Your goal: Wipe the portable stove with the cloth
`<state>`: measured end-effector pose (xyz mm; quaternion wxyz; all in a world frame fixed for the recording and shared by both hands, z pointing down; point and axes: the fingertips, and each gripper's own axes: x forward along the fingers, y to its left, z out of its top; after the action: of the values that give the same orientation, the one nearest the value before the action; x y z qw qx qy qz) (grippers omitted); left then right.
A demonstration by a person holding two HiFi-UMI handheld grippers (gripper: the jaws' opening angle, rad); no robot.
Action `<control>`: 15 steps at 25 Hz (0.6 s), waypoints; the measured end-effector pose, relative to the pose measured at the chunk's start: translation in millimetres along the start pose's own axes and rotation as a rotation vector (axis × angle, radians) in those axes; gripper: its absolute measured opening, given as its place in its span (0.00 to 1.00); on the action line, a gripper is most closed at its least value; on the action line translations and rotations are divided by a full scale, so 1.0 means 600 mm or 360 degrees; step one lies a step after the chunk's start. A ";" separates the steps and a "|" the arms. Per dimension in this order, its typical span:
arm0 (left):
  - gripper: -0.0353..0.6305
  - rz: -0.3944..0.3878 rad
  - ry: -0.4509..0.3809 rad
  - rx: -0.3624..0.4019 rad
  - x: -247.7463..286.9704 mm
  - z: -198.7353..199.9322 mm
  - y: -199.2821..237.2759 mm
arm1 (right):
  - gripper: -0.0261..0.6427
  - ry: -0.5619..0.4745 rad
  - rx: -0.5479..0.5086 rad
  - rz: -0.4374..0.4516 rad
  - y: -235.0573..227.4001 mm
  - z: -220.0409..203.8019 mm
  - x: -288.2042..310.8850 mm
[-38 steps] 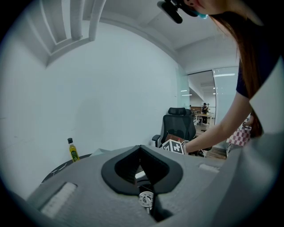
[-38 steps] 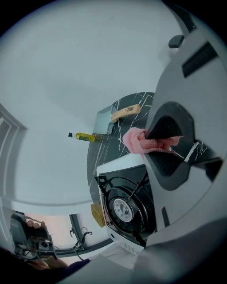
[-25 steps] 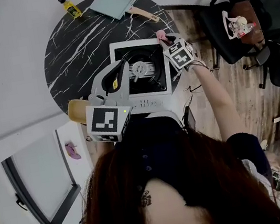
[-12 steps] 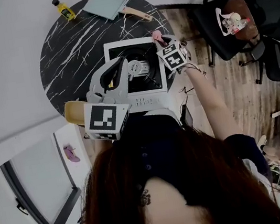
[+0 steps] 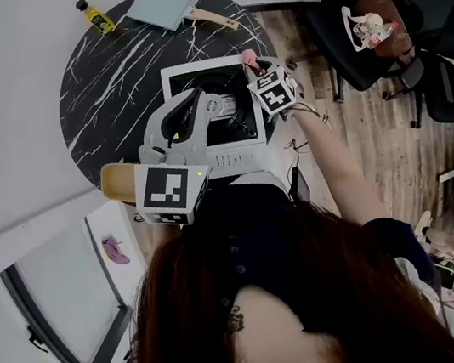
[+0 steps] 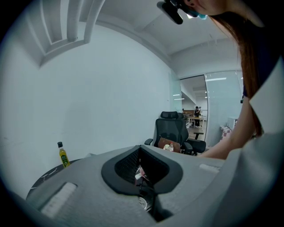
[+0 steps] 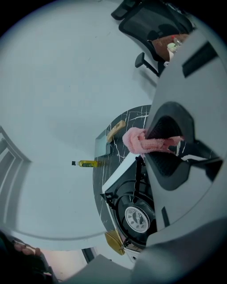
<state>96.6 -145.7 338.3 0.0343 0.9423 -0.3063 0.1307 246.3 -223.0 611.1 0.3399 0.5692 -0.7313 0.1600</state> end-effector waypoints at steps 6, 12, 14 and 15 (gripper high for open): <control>0.07 -0.0027 -0.0007 0.0003 -0.003 0.000 -0.006 | 0.13 0.0011 0.0019 -0.0010 0.008 -0.007 -0.006; 0.07 -0.0053 -0.0019 0.0000 -0.005 0.001 -0.009 | 0.13 0.0027 0.0011 -0.0020 0.013 -0.011 -0.013; 0.07 -0.0064 -0.0020 0.0001 -0.005 0.000 -0.010 | 0.13 0.0040 0.0008 -0.0020 0.015 -0.013 -0.014; 0.07 -0.0070 -0.0020 0.0002 -0.005 0.000 -0.011 | 0.13 0.0047 0.0010 -0.0021 0.016 -0.014 -0.014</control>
<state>98.3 -138.8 337.3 0.0348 0.9496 -0.2857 0.1242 240.8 -208.8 612.6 0.3498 0.5726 -0.7221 0.1685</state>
